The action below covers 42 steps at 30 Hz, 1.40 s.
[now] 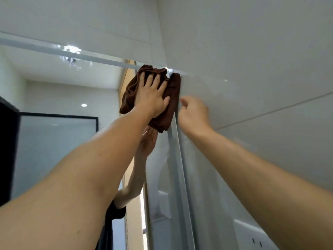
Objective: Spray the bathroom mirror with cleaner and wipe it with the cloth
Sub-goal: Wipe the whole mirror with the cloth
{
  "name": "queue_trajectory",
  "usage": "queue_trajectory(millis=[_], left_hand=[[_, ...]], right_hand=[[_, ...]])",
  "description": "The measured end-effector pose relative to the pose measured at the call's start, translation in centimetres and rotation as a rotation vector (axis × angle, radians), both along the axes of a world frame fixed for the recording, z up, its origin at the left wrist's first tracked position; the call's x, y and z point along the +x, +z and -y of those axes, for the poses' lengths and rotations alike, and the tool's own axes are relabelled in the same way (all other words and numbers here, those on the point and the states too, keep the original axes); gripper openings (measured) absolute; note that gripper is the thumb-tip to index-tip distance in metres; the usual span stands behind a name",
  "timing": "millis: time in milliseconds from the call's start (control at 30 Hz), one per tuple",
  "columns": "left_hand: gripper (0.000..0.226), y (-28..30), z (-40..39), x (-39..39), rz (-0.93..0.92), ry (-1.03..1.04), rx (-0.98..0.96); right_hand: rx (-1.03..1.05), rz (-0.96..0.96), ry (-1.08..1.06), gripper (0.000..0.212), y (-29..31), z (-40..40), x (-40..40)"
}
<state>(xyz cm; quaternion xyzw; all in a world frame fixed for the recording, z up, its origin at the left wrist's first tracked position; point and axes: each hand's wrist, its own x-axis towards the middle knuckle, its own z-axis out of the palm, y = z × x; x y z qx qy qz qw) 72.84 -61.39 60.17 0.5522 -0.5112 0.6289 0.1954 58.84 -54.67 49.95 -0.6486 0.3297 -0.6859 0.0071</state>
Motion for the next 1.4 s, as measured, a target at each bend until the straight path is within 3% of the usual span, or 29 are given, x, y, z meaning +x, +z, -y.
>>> queue_trajectory(millis=[233,400,600,833,1000,1200,1400], left_hand=[[0.071,-0.9,-5.5,7.4,-0.050,0.025,-0.081],[0.071,0.0,-13.4,16.8,-0.184,0.084,-0.189],[0.068,-0.1,-25.3,29.9,-0.371,0.192,-0.314],[0.069,-1.4,-35.2,42.3,-0.801,0.264,-0.568],[0.068,0.0,-31.0,37.1,-0.773,0.221,-0.595],[0.067,1.9,-20.1,24.6,-0.408,0.130,-0.382],[0.069,2.5,-11.4,13.2,-0.245,0.049,-0.162]], right_hand=[[-0.070,0.025,0.139,0.035,-0.7,-2.4,6.6],[-0.055,0.025,0.147,0.044,0.0,-5.4,12.2],[-0.157,-0.069,0.334,0.047,1.2,-10.9,20.0],[-0.291,-0.169,0.404,0.046,1.6,-14.7,24.9],[-0.305,-0.205,0.398,0.046,2.0,-14.4,24.5],[-0.300,-0.194,0.309,0.046,2.0,-11.4,20.2],[-0.249,-0.107,0.195,0.044,1.2,-5.7,12.9]])
